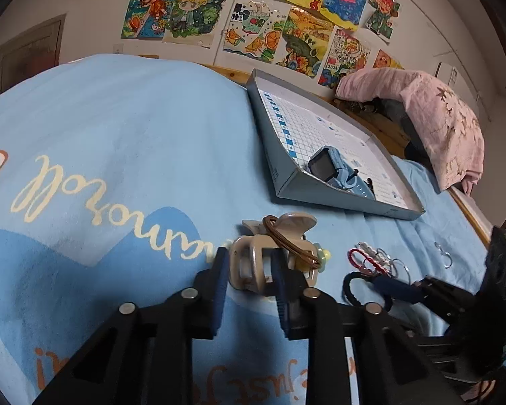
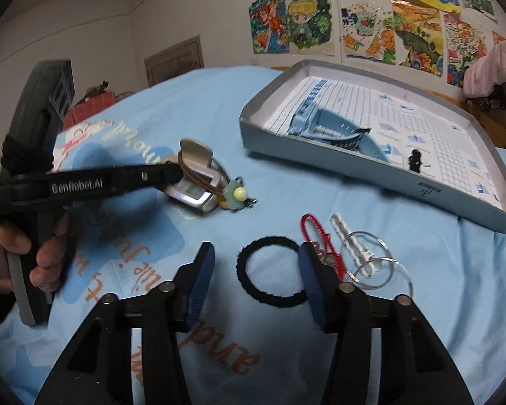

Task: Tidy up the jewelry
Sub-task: 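Grasp the beige claw clip with the left gripper while the right gripper grasps the black hair tie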

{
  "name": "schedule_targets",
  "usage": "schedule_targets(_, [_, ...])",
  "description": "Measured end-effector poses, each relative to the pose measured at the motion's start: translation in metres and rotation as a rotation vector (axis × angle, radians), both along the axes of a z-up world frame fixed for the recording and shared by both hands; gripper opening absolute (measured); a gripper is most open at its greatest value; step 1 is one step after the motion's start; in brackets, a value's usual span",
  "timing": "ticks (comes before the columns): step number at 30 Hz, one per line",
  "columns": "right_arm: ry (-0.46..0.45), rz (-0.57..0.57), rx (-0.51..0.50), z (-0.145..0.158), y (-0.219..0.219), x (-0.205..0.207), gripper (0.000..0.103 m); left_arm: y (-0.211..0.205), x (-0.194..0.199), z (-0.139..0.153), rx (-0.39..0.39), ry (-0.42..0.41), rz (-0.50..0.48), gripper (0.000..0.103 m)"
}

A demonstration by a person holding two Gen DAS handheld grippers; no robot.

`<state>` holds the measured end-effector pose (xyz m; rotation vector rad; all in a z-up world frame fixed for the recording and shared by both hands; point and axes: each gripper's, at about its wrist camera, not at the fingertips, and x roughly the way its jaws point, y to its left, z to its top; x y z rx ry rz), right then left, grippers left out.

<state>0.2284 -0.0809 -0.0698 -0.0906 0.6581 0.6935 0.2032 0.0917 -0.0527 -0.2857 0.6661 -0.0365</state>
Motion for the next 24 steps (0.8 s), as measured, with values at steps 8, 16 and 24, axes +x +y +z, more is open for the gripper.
schedule_targets(8, [0.031, -0.006, -0.044, -0.003, 0.004, 0.002, 0.021, -0.011, -0.009, 0.011, 0.064, -0.013, -0.032, 0.007])
schedule_targets(16, [0.026, -0.027, -0.012, -0.002, -0.003, -0.007, 0.005, -0.019, -0.023, 0.022, 0.146, 0.041, -0.038, 0.007])
schedule_targets(24, [-0.008, -0.032, 0.030, 0.004, -0.012, -0.010, 0.005, -0.020, -0.039, 0.033, 0.208, 0.101, -0.074, 0.007])
